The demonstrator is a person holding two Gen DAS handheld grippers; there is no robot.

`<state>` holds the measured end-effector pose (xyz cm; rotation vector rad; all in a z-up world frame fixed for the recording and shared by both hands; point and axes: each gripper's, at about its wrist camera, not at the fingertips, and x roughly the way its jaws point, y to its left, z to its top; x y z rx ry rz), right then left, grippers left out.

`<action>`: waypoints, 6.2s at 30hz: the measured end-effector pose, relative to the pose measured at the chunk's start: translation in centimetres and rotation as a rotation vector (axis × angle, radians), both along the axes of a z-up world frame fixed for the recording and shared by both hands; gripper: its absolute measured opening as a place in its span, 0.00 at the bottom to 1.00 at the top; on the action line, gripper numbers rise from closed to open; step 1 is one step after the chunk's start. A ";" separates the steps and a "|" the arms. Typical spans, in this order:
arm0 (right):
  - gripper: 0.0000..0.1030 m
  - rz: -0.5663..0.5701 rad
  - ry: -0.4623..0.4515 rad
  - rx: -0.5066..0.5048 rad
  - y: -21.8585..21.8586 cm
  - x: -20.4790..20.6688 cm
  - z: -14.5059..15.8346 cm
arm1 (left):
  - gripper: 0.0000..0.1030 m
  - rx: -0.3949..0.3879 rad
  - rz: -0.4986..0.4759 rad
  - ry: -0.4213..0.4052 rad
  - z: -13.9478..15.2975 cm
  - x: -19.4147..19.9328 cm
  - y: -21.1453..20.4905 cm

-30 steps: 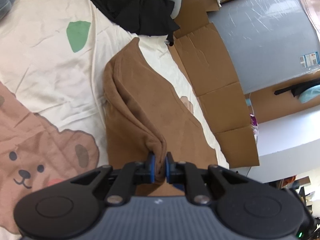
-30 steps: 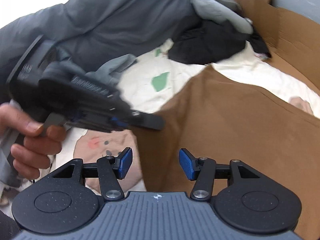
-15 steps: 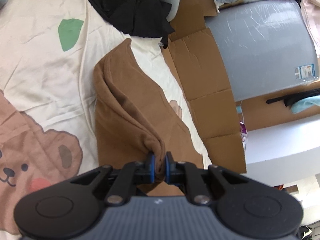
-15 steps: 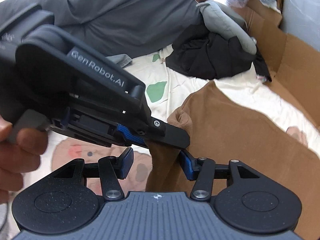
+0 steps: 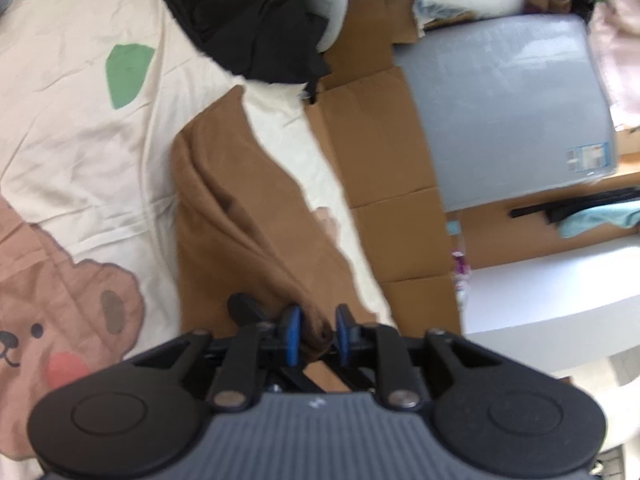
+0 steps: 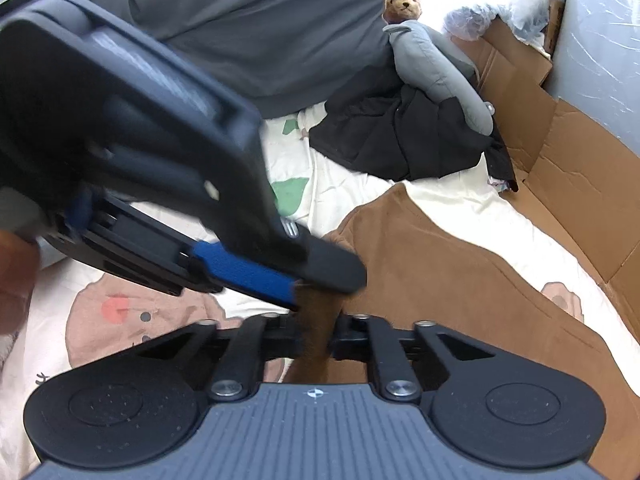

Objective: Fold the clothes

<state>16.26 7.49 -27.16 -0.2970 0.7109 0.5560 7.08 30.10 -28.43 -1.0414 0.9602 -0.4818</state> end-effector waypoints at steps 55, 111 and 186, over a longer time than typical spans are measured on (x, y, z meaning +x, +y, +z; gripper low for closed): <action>0.05 -0.057 0.093 0.271 -6.2 0.4 2.0 | 0.15 0.220 -0.176 0.071 -8.5 18.4 0.5; 0.05 -0.896 0.102 0.743 -34.8 -11.7 -3.0 | 0.12 0.455 -0.576 -0.123 -1.4 14.8 -39.2; 0.04 -1.199 0.261 0.678 -40.9 -16.7 -9.8 | 0.26 0.808 -1.039 -0.407 -5.1 10.6 -51.0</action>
